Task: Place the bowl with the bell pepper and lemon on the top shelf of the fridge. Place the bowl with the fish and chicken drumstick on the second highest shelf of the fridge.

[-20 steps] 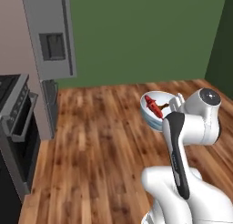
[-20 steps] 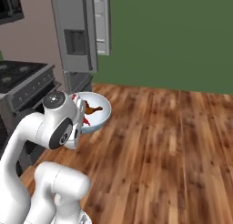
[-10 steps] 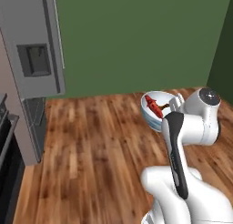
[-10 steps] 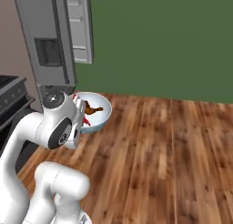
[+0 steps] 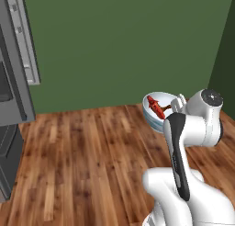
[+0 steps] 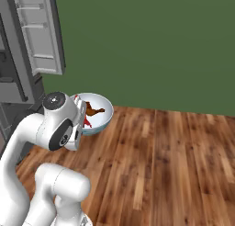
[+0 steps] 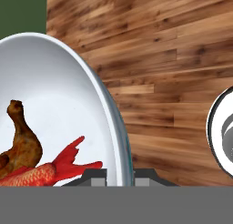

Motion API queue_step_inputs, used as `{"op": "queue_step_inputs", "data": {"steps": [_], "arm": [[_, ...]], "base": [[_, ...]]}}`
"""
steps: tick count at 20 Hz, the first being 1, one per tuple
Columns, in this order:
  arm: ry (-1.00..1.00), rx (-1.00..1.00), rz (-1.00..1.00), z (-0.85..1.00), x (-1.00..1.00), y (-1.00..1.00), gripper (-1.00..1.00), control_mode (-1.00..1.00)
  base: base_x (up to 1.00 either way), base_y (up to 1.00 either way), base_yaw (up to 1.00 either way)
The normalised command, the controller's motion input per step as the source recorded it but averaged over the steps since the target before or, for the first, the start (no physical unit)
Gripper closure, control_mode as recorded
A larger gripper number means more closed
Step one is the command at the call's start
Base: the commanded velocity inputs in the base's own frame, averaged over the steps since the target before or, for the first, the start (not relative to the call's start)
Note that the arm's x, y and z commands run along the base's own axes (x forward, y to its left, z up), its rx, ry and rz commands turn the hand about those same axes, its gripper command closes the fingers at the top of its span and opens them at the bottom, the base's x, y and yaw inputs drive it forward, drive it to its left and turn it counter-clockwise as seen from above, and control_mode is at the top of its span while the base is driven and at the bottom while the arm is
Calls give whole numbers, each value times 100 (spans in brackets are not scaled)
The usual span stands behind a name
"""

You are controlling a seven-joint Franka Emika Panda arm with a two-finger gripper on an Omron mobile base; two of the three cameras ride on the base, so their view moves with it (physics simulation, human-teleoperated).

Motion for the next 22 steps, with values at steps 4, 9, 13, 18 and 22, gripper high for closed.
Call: {"op": "queue_step_inputs", "data": {"steps": [4, 9, 13, 18, 22], "arm": [[0, 0, 0, 0, 0, 0, 100, 100], [0, 0, 0, 0, 0, 0, 100, 100], [0, 0, 0, 0, 0, 0, 100, 100], [0, 0, 0, 0, 0, 0, 100, 100], [0, 0, 0, 0, 0, 0, 100, 100]], "base": [[100, -66, 0], [100, -65, 0], [100, -62, 0], [100, -56, 3], [79, -37, 47]]}}
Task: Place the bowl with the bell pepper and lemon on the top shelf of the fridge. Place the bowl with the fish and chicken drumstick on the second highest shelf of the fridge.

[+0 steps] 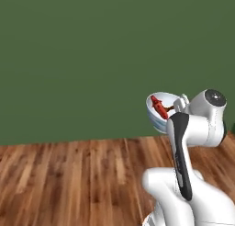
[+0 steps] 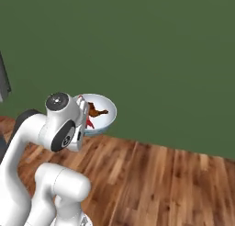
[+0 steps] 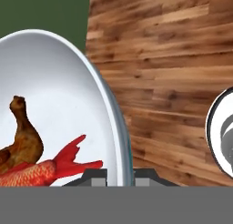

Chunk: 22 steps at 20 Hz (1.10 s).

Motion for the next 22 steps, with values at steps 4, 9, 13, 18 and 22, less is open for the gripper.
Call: {"op": "queue_step_inputs", "data": {"steps": [4, 9, 13, 18, 22], "arm": [[0, 0, 0, 0, 0, 0, 100, 100], [0, 0, 0, 0, 0, 0, 100, 100], [0, 0, 0, 0, 0, 0, 100, 100], [0, 0, 0, 0, 0, 0, 100, 100], [0, 0, 0, 0, 0, 0, 100, 100]], "base": [[41, -27, 74], [4, -23, 89], [5, -24, 92], [2, -37, 91], [32, -82, 67]]}}
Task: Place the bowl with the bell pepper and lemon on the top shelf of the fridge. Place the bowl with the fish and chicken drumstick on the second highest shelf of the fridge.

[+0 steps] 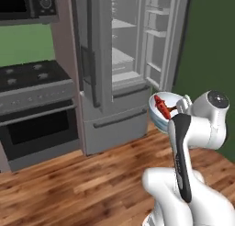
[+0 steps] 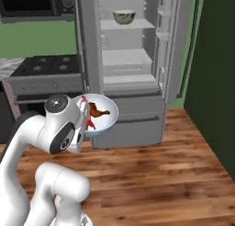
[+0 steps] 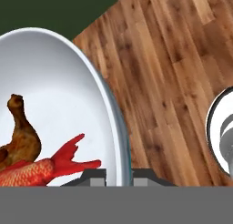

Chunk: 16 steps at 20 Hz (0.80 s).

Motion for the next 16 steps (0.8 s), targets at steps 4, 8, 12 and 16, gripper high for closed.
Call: {"op": "queue_step_inputs", "data": {"steps": [4, 8, 12, 16], "arm": [[0, 0, 0, 0, 0, 0, 100, 100], [0, 0, 0, 0, 0, 0, 100, 100], [0, 0, 0, 0, 0, 0, 100, 100], [0, 0, 0, 0, 0, 0, 100, 100]], "base": [[50, -97, 55], [47, -59, 43], [48, -53, 32], [43, -51, 21]]}}
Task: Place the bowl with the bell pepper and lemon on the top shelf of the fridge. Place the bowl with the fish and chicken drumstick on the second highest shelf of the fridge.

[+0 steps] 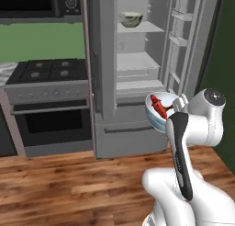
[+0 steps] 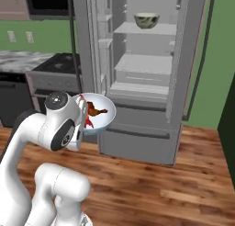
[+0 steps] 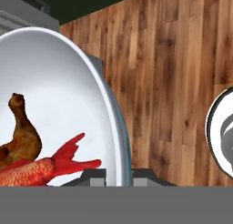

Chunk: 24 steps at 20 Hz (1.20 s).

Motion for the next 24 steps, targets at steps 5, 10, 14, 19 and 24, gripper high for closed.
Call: {"op": "queue_step_inputs", "data": {"steps": [5, 10, 14, 19, 24], "arm": [[0, 0, 0, 0, 0, 0, 100, 100], [0, 0, 0, 0, 0, 0, 100, 100], [0, 0, 0, 0, 0, 0, 100, 100], [0, 0, 0, 0, 0, 0, 100, 100], [0, 0, 0, 0, 0, 0, 100, 100]], "base": [[60, -53, 8], [87, -34, 4], [99, -22, 0], [92, -17, 0], [59, -33, 0]]}}
